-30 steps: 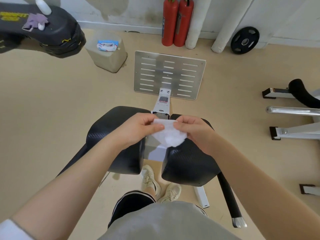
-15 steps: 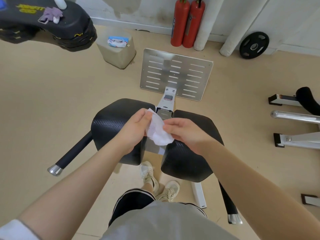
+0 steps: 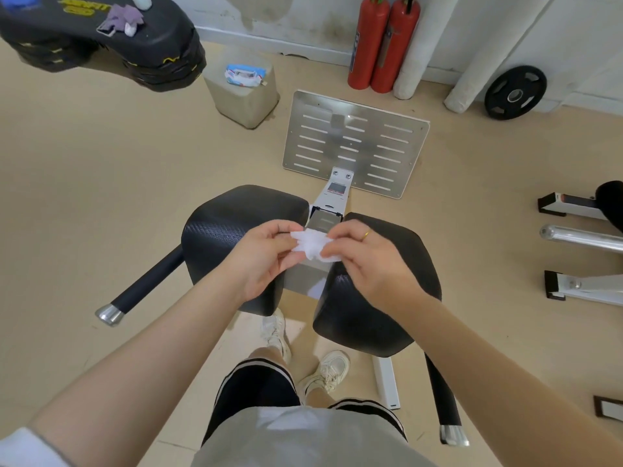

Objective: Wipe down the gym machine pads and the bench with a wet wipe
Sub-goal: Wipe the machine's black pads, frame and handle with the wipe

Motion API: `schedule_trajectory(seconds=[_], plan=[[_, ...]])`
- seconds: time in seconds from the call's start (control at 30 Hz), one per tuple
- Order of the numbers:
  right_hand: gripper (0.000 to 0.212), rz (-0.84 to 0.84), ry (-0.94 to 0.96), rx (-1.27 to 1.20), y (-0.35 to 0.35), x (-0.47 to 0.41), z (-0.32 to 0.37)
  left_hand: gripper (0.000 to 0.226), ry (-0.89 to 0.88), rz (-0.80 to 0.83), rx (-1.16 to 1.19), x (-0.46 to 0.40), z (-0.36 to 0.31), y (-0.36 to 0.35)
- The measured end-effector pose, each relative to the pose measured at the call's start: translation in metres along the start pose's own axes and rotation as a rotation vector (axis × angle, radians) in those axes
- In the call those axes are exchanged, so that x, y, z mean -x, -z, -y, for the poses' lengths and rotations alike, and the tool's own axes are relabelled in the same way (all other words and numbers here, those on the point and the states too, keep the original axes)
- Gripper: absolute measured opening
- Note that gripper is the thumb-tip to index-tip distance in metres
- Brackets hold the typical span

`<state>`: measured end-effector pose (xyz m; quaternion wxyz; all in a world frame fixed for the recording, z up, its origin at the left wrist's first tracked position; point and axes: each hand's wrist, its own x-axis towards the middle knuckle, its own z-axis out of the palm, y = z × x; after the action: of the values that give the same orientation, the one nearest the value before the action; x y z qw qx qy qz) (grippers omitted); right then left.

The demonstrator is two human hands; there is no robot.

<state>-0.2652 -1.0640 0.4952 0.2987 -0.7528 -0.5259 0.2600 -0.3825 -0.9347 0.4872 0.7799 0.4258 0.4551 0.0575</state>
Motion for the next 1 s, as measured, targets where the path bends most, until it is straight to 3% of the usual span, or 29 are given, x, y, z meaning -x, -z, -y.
schedule_trajectory(seconds=[0.1,0.2,0.27,0.33,0.4,0.43,0.5,0.6,0.7,0.73,0.83,0.9,1.0], plan=[[0.026,0.04,0.189,0.3,-0.012,-0.006,0.004,0.018,0.061,0.054,0.201,-0.007,-0.007,0.005],[0.024,-0.018,0.308,0.207,-0.021,-0.014,0.0,0.013,-0.004,0.102,0.03,-0.016,-0.014,0.014],[0.024,-0.167,0.171,0.054,-0.022,-0.031,0.001,0.01,-0.019,0.073,-0.032,-0.024,-0.022,0.024],[0.036,-0.229,-0.131,-0.281,-0.019,-0.055,0.012,0.011,-0.01,0.093,0.018,-0.032,-0.035,0.037],[0.046,-0.043,-0.387,-0.786,-0.018,-0.082,0.02,0.013,-0.006,0.134,0.076,-0.041,-0.05,0.051],[0.042,0.039,-0.425,-0.916,-0.021,-0.095,0.023,0.015,-0.011,0.142,0.086,-0.046,-0.058,0.059],[0.029,0.077,-0.403,-0.95,-0.03,-0.118,0.031,0.018,-0.05,0.121,0.046,-0.058,-0.071,0.076],[0.02,-0.008,-0.401,-0.857,-0.053,-0.158,0.049,0.021,-0.133,0.037,-0.093,-0.074,-0.087,0.105],[0.013,-0.004,-0.379,-0.58,-0.081,-0.204,0.052,0.016,-0.197,-0.049,-0.267,-0.093,-0.097,0.142],[0.011,0.009,-0.377,-0.497,-0.09,-0.22,0.049,0.012,-0.175,-0.057,-0.372,-0.101,-0.098,0.156],[0.017,0.098,-0.373,-0.225,-0.121,-0.267,0.034,0.045,0.035,-0.074,-0.67,-0.123,-0.089,0.204],[0.026,0.197,-0.286,-0.105,-0.139,-0.287,0.026,0.054,0.188,0.0,-0.738,-0.127,-0.076,0.228],[0.033,0.573,-0.027,0.053,-0.155,-0.296,0.021,0.06,0.224,0.166,-0.698,-0.123,-0.052,0.242]])
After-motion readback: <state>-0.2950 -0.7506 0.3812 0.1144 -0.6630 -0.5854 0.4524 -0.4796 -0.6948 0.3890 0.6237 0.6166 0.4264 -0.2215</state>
